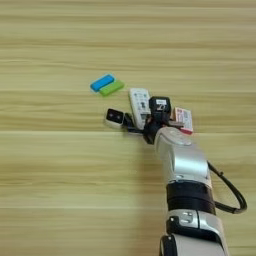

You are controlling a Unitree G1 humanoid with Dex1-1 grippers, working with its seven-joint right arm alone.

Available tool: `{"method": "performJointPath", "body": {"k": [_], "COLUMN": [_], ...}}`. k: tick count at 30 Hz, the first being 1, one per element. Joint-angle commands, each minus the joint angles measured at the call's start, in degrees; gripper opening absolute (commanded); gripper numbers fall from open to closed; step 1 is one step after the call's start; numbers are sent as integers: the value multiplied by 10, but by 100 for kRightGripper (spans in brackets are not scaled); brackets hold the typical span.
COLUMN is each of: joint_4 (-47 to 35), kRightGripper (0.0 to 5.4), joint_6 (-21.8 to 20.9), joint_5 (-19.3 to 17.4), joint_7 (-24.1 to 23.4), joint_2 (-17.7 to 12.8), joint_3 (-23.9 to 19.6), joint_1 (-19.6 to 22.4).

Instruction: Move the objects on the table

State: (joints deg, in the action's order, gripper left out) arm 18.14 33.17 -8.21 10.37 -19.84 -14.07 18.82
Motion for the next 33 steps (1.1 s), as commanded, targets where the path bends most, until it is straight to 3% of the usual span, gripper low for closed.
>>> {"method": "performJointPath", "body": {"k": [1,24,33], "joint_4": [-23,-33,-39], "kRightGripper": [535,535,535], "joint_6": [-27,-111,-121], "joint_5": [5,6,16], "joint_7": [-8,-49,-87], "joint_2": [-20,-16,-33], "joint_3": [-4,-29,-52], "joint_1": [42,44,43]}}
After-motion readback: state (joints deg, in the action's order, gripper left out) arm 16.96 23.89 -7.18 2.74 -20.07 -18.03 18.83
